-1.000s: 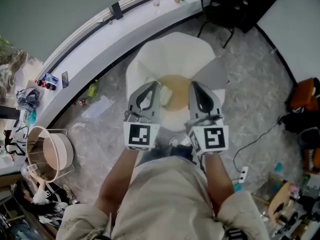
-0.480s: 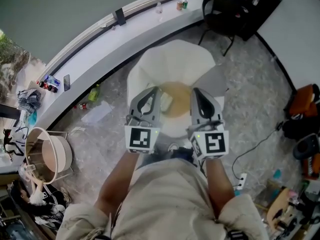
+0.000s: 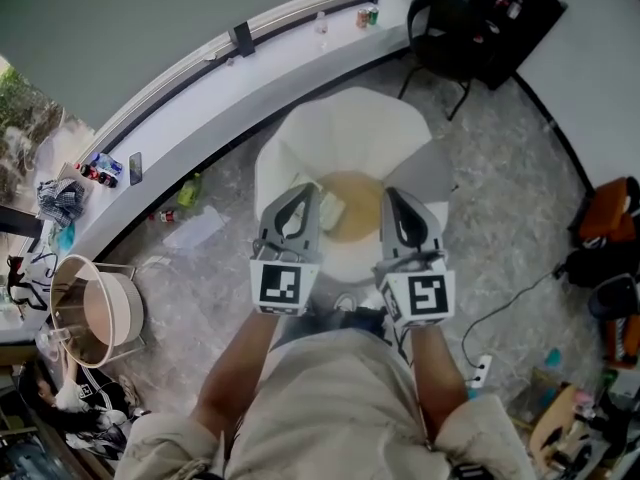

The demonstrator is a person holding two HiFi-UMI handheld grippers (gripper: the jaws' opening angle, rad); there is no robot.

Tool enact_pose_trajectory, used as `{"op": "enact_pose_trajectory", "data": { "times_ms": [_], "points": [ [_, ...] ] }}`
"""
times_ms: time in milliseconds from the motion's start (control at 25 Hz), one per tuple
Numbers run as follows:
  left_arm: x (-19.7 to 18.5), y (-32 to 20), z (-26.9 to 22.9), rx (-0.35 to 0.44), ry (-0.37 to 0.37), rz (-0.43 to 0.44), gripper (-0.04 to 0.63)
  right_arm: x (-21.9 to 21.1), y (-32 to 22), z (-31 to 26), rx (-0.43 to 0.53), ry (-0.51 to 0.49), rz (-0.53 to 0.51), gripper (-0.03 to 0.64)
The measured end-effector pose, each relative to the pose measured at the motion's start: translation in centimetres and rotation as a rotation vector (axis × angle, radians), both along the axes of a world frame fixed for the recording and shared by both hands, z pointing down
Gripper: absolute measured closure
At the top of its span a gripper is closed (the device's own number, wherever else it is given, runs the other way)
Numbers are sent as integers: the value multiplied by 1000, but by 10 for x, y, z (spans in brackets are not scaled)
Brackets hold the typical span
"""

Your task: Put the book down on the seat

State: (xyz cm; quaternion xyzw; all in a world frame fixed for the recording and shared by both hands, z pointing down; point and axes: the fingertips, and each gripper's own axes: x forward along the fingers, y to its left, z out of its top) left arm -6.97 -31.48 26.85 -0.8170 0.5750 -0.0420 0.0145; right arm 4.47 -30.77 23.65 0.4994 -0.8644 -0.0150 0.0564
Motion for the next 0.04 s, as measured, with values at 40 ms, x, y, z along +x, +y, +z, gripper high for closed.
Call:
{"op": "enact_pose_trajectory", "data": {
  "times_ms": [40],
  "points": [
    [1, -1, 0, 0, 1, 0, 591, 1, -1, 1, -1, -1, 0, 614]
  ]
}}
